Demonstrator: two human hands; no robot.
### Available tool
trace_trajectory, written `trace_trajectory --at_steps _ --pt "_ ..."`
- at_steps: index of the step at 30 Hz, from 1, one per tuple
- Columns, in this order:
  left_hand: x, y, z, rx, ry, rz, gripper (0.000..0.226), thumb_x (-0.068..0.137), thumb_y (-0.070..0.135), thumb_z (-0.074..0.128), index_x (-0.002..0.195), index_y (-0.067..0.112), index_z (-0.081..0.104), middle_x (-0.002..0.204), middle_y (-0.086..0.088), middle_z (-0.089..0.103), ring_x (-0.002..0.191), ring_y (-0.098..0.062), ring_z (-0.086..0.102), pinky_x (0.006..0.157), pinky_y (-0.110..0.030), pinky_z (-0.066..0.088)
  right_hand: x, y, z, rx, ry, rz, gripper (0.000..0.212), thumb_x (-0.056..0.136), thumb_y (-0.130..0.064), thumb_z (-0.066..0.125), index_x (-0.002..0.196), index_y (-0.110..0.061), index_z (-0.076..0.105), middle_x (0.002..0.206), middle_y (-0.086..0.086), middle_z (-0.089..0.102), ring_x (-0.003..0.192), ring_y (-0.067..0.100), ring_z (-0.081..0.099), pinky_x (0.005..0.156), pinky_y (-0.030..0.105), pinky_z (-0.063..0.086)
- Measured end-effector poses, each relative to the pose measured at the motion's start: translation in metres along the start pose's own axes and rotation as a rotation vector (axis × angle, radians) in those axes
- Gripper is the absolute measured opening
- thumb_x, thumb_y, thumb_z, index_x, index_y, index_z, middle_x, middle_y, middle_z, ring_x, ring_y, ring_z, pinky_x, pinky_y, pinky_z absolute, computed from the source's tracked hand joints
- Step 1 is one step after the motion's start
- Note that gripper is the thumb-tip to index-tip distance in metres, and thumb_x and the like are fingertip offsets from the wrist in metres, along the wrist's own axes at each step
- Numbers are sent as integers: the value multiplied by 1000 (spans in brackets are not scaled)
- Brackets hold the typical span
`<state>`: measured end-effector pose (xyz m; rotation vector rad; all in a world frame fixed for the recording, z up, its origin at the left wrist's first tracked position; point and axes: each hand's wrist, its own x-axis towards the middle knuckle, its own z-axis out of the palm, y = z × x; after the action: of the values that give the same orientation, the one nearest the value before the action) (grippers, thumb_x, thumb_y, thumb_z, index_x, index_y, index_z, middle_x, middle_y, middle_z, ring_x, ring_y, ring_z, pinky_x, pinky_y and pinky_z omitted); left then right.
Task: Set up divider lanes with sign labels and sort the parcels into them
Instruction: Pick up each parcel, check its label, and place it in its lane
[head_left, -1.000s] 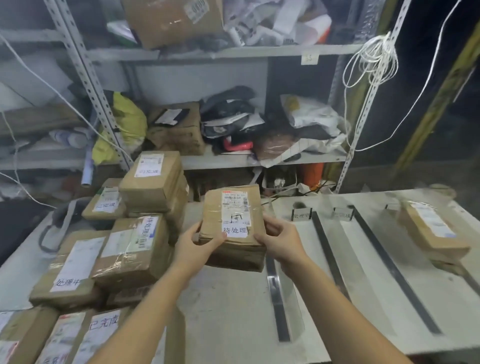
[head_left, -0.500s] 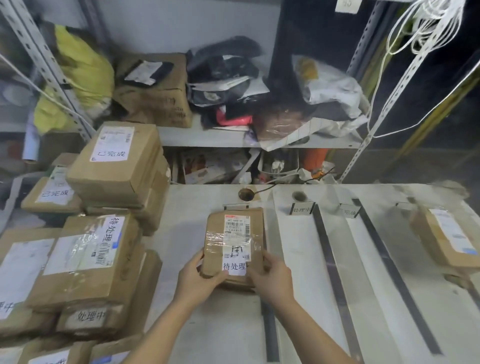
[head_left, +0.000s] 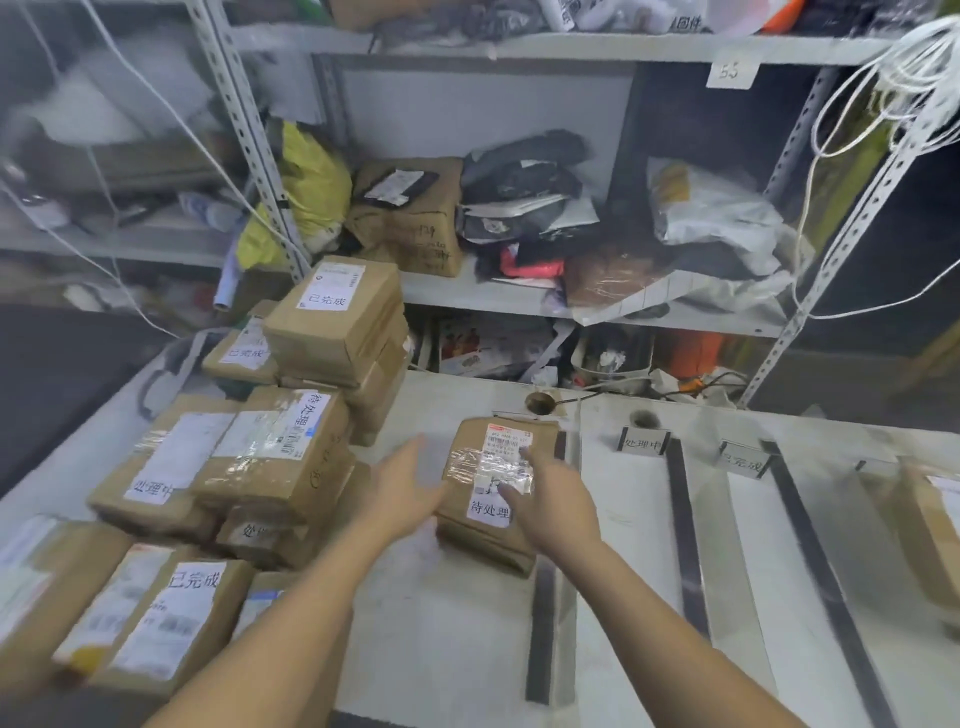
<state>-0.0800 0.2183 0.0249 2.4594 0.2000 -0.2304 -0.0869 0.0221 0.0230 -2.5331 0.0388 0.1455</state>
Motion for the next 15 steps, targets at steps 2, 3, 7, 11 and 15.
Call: trace_trajectory --at_steps 2,3,7,11,15 --pt "-13 11 -24 165 83 41 79 88 42 68 154 23 29 154 0 38 138 -22 40 107 -35 37 -2 -14 -15 -82 -14 -169 55 94 -44 60 142 -21 47 140 0 55 129 24 48 99 39 46" --pt "-19 14 -36 262 121 65 81 86 45 69 153 25 29 150 1 42 132 -21 46 102 -37 42 -3 -22 -24 -129 -16 -244 54 95 -44 59 142 -21 47 145 1 52 130 25 47 101 40 44" --pt "-51 17 -78 535 246 79 83 83 54 69 151 29 29 138 0 50 122 -23 52 92 -40 51 -7 -56 -48 -231 -45 -416 60 96 -41 57 150 -24 37 162 -2 27 140 27 36 109 44 35" --pt "-67 9 -116 746 338 65 77 88 57 60 151 25 29 146 0 46 131 -23 45 99 -38 42 -10 -81 -53 -277 -30 -489 61 95 -42 58 149 -25 37 160 -2 32 138 29 38 109 46 36" --pt "-64 -3 -142 806 403 43 79 87 62 57 152 27 28 147 0 47 136 -23 41 113 -40 29 -5 -101 -54 -295 -11 -473 57 92 -43 59 144 -24 42 145 0 48 131 29 45 104 49 40"
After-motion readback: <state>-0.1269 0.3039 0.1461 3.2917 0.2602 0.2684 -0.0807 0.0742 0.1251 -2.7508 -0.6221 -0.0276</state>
